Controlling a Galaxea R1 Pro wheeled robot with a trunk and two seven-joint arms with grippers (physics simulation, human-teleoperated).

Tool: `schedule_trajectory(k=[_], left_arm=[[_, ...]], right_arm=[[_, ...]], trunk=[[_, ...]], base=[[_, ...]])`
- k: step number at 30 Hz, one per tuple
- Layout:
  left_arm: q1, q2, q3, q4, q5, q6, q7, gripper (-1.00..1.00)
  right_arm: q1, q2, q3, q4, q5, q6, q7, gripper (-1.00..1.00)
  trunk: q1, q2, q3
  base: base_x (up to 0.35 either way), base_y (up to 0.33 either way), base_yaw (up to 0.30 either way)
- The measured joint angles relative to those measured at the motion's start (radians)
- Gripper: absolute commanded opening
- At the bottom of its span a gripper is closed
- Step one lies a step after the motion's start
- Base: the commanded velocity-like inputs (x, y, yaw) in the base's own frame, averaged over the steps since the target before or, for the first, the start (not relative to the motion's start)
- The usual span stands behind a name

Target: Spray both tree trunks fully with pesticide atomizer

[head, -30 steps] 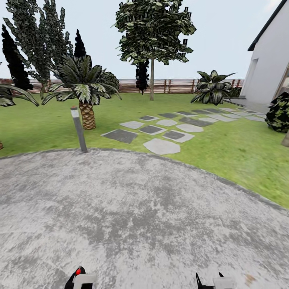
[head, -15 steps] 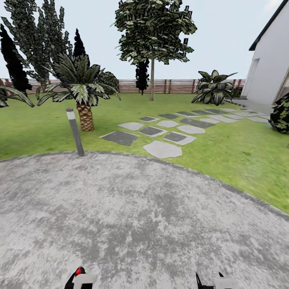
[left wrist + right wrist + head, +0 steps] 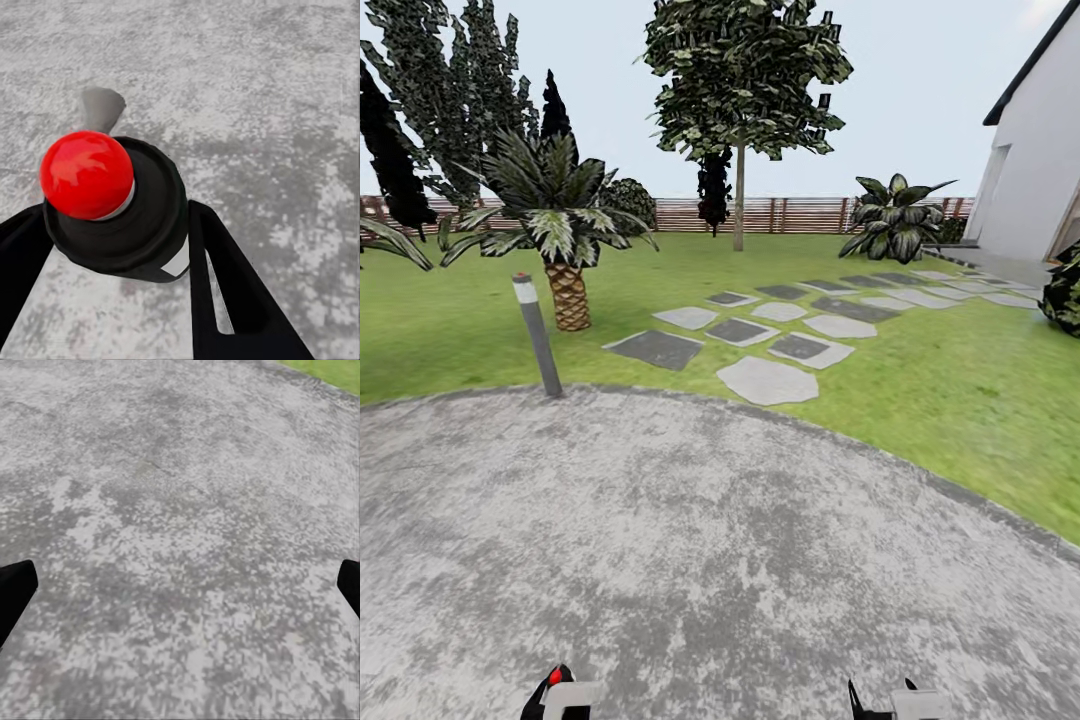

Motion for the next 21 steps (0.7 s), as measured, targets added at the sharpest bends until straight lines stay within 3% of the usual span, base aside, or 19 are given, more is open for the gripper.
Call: schedule_trajectory(k=[21], left_arm=[[0.0, 0.0, 0.0, 0.0, 0.0, 0.0, 0.0, -1.0]], right_arm=[[0.0, 0.0, 0.0, -0.001, 0.0, 0.0, 0.0, 1.0]], trunk=[[0.0, 0.0, 0.0]], base=[[0.339, 0.0, 0.0]])
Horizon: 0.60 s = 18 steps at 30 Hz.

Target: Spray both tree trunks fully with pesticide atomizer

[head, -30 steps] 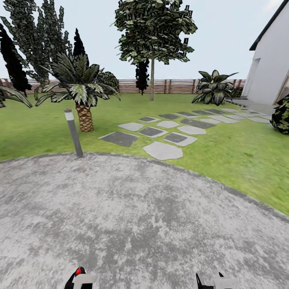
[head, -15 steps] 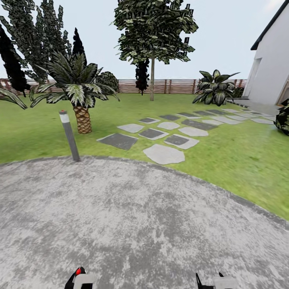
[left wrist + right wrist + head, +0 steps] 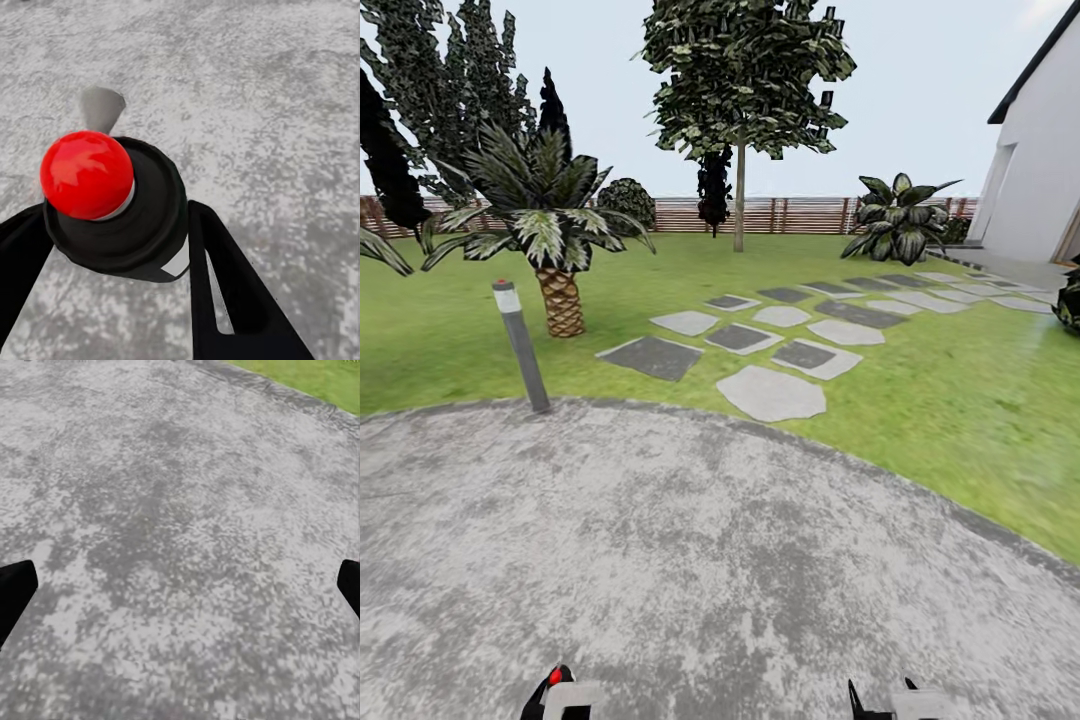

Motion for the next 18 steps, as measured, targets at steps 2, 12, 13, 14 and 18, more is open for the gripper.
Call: schedule_trajectory(k=[2, 12, 13, 14, 18], left_arm=[[0.0, 0.0, 0.0, 0.0, 0.0, 0.0, 0.0, -1.0], [0.0, 0.0, 0.0, 0.0, 0.0, 0.0, 0.0, -1.0], [0.0, 0.0, 0.0, 0.0, 0.0, 0.0, 0.0, -1.0], [0.0, 0.0, 0.0, 0.0, 0.0, 0.0, 0.0, -1.0], [0.0, 0.0, 0.0, 0.0, 0.0, 0.0, 0.0, -1.0]], right_arm=[[0.0, 0.0, 0.0, 0.0, 0.0, 0.0, 0.0, 1.0], [0.0, 0.0, 0.0, 0.0, 0.0, 0.0, 0.0, 1.0], [0.0, 0.0, 0.0, 0.0, 0.0, 0.0, 0.0, 1.0], [0.0, 0.0, 0.0, 0.001, 0.0, 0.0, 0.0, 1.0], [0.0, 0.0, -0.001, 0.0, -0.001, 0.0, -0.002, 1.0]], trunk=[[0.0, 0.0, 0.0], [0.0, 0.0, 0.0], [0.0, 0.0, 0.0], [0.0, 0.0, 0.0], [0.0, 0.0, 0.0]], base=[[0.339, 0.0, 0.0], [0.339, 0.0, 0.0], [0.339, 0.0, 0.0], [0.339, 0.0, 0.0], [0.339, 0.0, 0.0]])
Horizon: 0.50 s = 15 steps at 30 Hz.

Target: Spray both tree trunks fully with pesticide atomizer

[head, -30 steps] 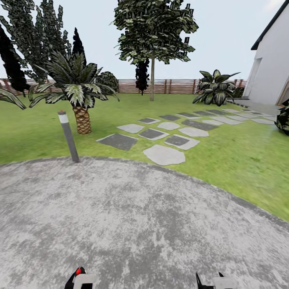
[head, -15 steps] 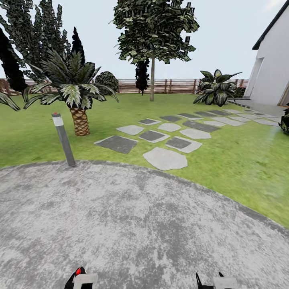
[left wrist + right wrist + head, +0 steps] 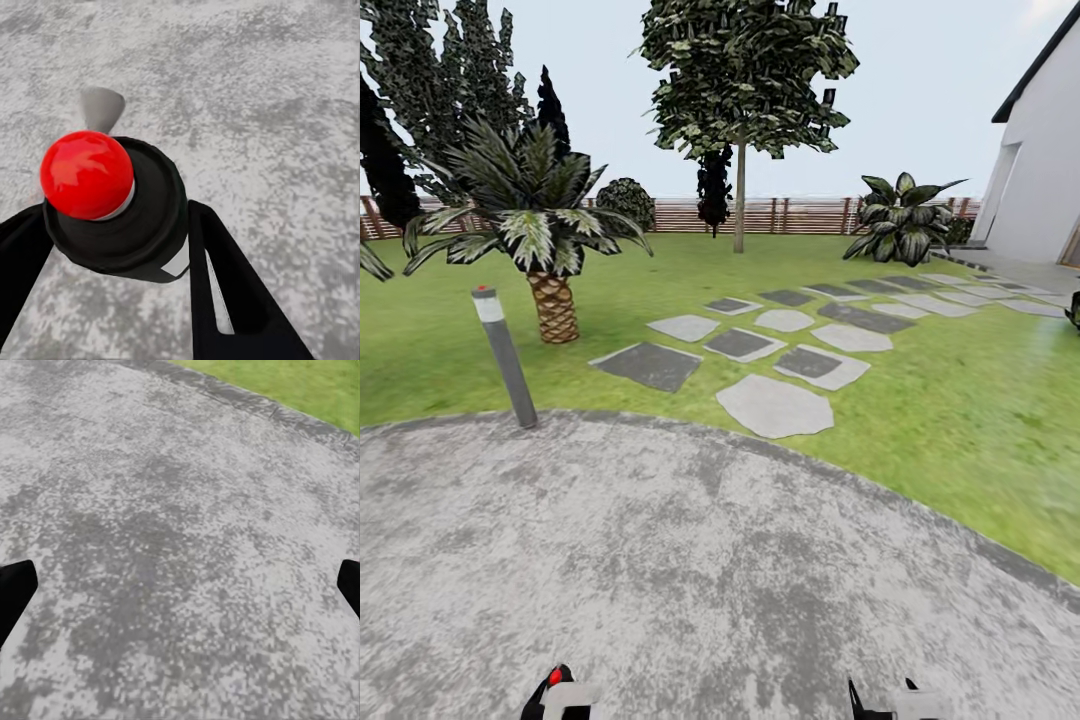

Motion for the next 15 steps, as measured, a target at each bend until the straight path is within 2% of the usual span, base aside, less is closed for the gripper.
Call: schedule_trajectory(k=[15], left_arm=[[0.0, 0.0, 0.0, 0.0, 0.0, 0.0, 0.0, -1.0]], right_arm=[[0.0, -0.001, -0.002, -0.011, -0.004, 0.0, -0.001, 1.0]], trunk=[[0.0, 0.0, 0.0]], base=[[0.339, 0.0, 0.0]])
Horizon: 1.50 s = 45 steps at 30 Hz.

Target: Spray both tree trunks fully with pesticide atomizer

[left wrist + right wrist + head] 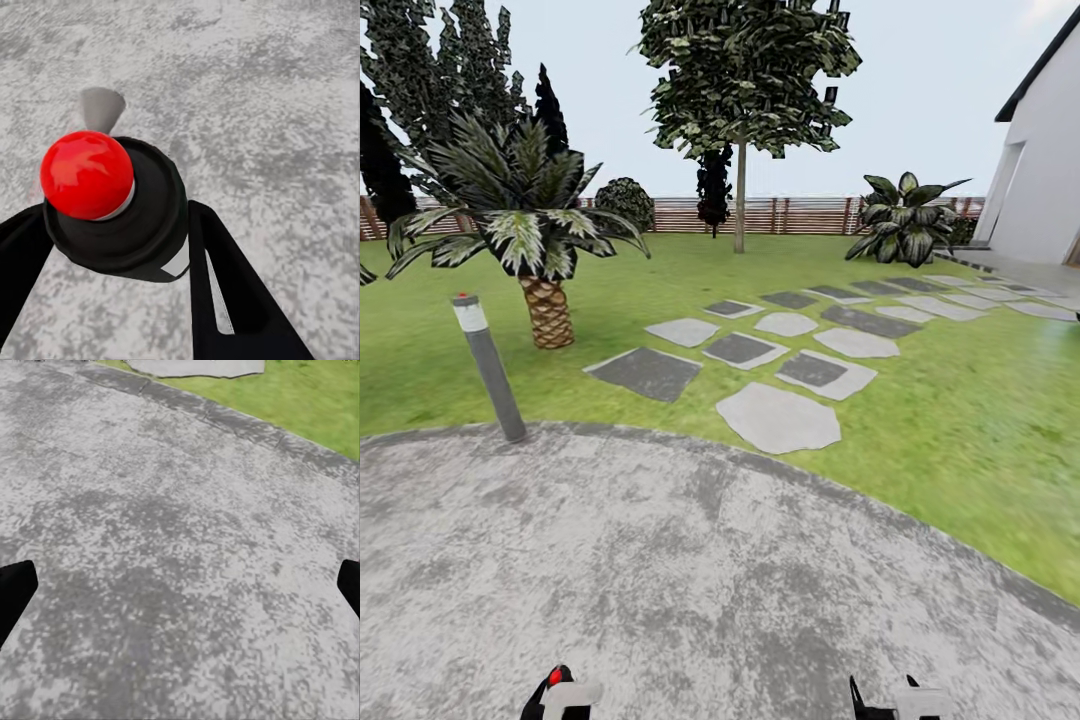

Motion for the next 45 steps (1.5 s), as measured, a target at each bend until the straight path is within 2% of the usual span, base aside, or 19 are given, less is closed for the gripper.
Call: schedule_trajectory(k=[8, 19, 45], left_arm=[[0.0, 0.0, 0.0, 0.0, 0.0, 0.0, 0.0, -1.0], [0.0, 0.0, 0.0, 0.0, 0.0, 0.0, 0.0, -1.0], [0.0, 0.0, 0.0, 0.0, 0.0, 0.0, 0.0, -1.0]], right_arm=[[0.0, -0.001, 0.0, 0.001, 0.001, 0.0, -0.001, 1.0], [0.0, -0.003, 0.0, 0.004, 0.001, 0.0, -0.001, 1.0], [0.0, -0.002, 0.0, 0.006, 0.003, 0.0, 0.0, 1.0]], trunk=[[0.0, 0.0, 0.0], [0.0, 0.0, 0.0], [0.0, 0.0, 0.0]], base=[[0.339, 0.0, -0.007], [0.339, 0.0, -0.168], [0.339, 0.0, -0.003]])
